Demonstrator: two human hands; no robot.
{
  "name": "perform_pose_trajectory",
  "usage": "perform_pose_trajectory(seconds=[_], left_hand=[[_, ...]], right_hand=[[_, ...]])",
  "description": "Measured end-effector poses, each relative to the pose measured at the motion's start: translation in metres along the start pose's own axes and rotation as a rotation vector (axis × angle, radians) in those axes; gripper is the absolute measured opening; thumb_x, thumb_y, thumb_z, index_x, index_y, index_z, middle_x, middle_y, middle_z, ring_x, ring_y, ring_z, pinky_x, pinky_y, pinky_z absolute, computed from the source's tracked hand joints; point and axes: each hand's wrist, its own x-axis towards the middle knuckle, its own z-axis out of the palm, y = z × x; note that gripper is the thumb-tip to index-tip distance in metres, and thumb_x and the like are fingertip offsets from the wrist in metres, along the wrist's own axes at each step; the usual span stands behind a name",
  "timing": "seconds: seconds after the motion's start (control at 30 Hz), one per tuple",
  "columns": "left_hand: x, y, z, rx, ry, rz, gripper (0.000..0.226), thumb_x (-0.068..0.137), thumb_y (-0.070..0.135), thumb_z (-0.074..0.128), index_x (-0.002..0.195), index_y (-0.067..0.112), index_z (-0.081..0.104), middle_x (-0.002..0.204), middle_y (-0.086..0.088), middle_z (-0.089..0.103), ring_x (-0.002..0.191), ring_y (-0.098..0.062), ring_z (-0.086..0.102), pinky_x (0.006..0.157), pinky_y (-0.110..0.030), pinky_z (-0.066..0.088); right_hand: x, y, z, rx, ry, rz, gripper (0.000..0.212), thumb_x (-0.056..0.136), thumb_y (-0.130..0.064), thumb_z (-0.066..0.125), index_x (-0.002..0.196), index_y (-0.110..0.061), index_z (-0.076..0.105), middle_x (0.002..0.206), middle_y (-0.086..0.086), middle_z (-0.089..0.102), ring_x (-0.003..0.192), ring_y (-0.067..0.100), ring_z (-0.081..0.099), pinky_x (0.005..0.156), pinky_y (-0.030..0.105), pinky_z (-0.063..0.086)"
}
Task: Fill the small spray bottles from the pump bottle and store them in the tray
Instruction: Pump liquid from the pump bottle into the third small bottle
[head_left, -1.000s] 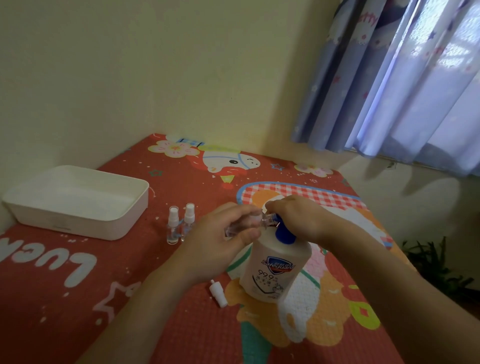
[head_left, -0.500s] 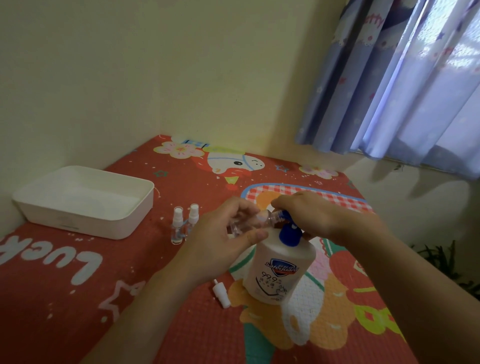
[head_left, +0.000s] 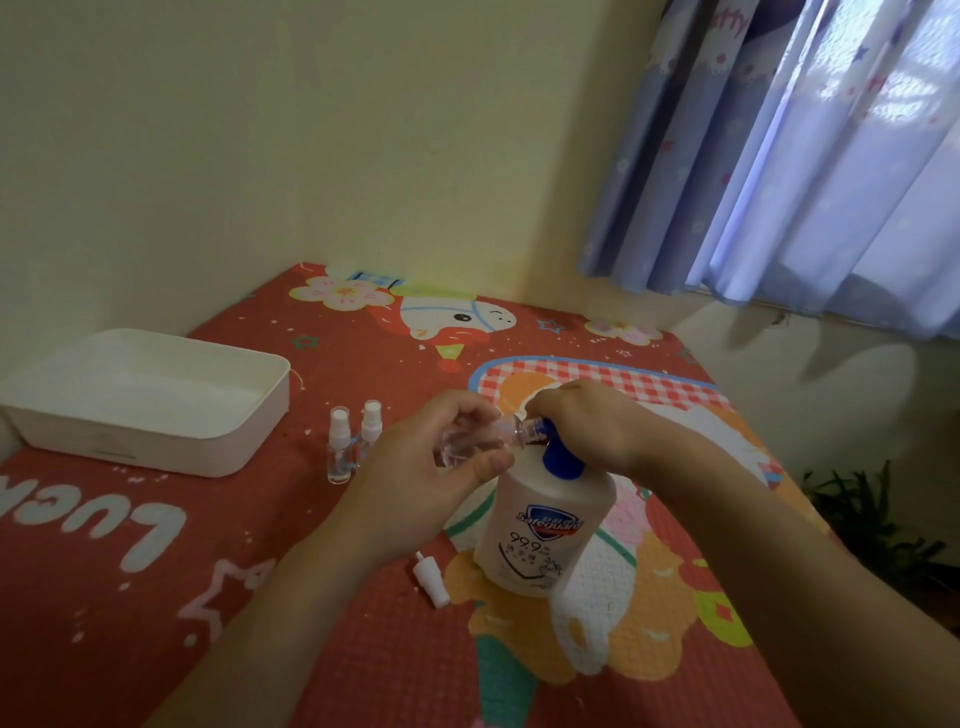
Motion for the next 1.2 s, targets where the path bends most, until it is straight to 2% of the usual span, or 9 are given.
perform_pose_trajectory(seconds=[0.17, 0.23, 0.33, 0.43, 0.53, 0.67, 0.77, 1.03, 1.2], left_hand=[[0.000, 0.006, -0.003, -0.007, -0.040, 0.010, 0.028, 0.086, 0.032, 0.072, 0.112, 0.032, 0.060, 0.105, 0.023, 0.067, 0.105, 0.007, 0.061, 0.086, -0.013, 0.046], [0.002, 0.010, -0.005, 0.018, -0.038, 0.033, 0.027, 0.087, 0.031, 0.071, 0.111, 0.031, 0.061, 0.103, 0.020, 0.068, 0.103, 0.005, 0.062, 0.086, -0.015, 0.048], [0.004, 0.012, -0.005, 0.058, -0.029, 0.047, 0.025, 0.087, 0.033, 0.071, 0.110, 0.033, 0.060, 0.104, 0.019, 0.068, 0.105, 0.006, 0.060, 0.086, -0.013, 0.045], [0.004, 0.012, -0.005, 0.047, -0.024, 0.045, 0.025, 0.087, 0.033, 0.071, 0.109, 0.033, 0.061, 0.103, 0.019, 0.068, 0.104, 0.007, 0.060, 0.081, -0.007, 0.043], [0.003, 0.011, -0.004, 0.034, -0.028, 0.044, 0.025, 0.088, 0.032, 0.071, 0.110, 0.033, 0.060, 0.103, 0.019, 0.068, 0.103, 0.005, 0.061, 0.083, -0.014, 0.047], [0.002, 0.007, -0.004, 0.029, -0.058, 0.042, 0.024, 0.088, 0.030, 0.071, 0.110, 0.032, 0.060, 0.105, 0.021, 0.066, 0.104, 0.005, 0.060, 0.084, -0.012, 0.045], [0.003, 0.003, -0.002, 0.009, -0.068, 0.035, 0.024, 0.089, 0.028, 0.071, 0.110, 0.032, 0.061, 0.106, 0.019, 0.067, 0.106, 0.000, 0.061, 0.090, -0.023, 0.049], [0.001, 0.003, -0.002, -0.021, -0.061, 0.035, 0.023, 0.089, 0.027, 0.071, 0.109, 0.031, 0.061, 0.103, 0.015, 0.068, 0.104, 0.000, 0.063, 0.089, -0.016, 0.048], [0.004, 0.010, -0.004, -0.011, -0.061, 0.055, 0.023, 0.089, 0.028, 0.071, 0.109, 0.031, 0.060, 0.104, 0.016, 0.068, 0.105, 0.001, 0.062, 0.089, -0.024, 0.051]], right_hand=[[-0.008, 0.000, -0.012, 0.253, -0.064, 0.072, 0.022, 0.099, -0.011, 0.037, 0.112, -0.006, 0.053, 0.111, 0.014, 0.056, 0.101, 0.031, 0.056, 0.087, 0.037, 0.052], [-0.012, -0.001, -0.019, 0.488, -0.127, 0.137, 0.026, 0.101, -0.025, 0.036, 0.117, -0.011, 0.051, 0.113, 0.010, 0.055, 0.106, 0.030, 0.056, 0.091, 0.048, 0.053], [-0.011, 0.000, -0.021, 0.651, -0.170, 0.249, 0.037, 0.099, -0.041, 0.035, 0.116, -0.013, 0.053, 0.117, 0.012, 0.059, 0.106, 0.030, 0.059, 0.093, 0.050, 0.051], [-0.010, -0.001, -0.019, 0.450, -0.114, 0.153, 0.024, 0.100, -0.023, 0.039, 0.111, -0.006, 0.051, 0.112, 0.016, 0.056, 0.104, 0.034, 0.057, 0.088, 0.051, 0.054], [-0.007, 0.000, -0.014, 0.230, -0.060, 0.047, 0.011, 0.096, -0.005, 0.041, 0.102, -0.002, 0.049, 0.105, 0.020, 0.055, 0.096, 0.035, 0.057, 0.084, 0.049, 0.055], [-0.003, -0.001, -0.005, 0.054, 0.015, 0.015, 0.016, 0.097, -0.005, 0.035, 0.099, -0.003, 0.051, 0.096, 0.012, 0.052, 0.082, 0.023, 0.044, 0.072, 0.030, 0.035], [-0.001, 0.001, -0.001, -0.001, 0.023, -0.005, 0.023, 0.097, -0.006, 0.034, 0.105, -0.003, 0.055, 0.105, 0.016, 0.057, 0.084, 0.022, 0.044, 0.072, 0.027, 0.032], [-0.003, -0.002, -0.002, 0.006, -0.021, 0.028, 0.023, 0.098, -0.007, 0.034, 0.107, -0.005, 0.055, 0.112, 0.016, 0.058, 0.090, 0.024, 0.051, 0.075, 0.029, 0.037], [-0.006, -0.002, -0.017, 0.339, -0.114, 0.110, 0.025, 0.101, -0.019, 0.035, 0.117, -0.005, 0.049, 0.115, 0.015, 0.055, 0.106, 0.032, 0.056, 0.092, 0.045, 0.052]])
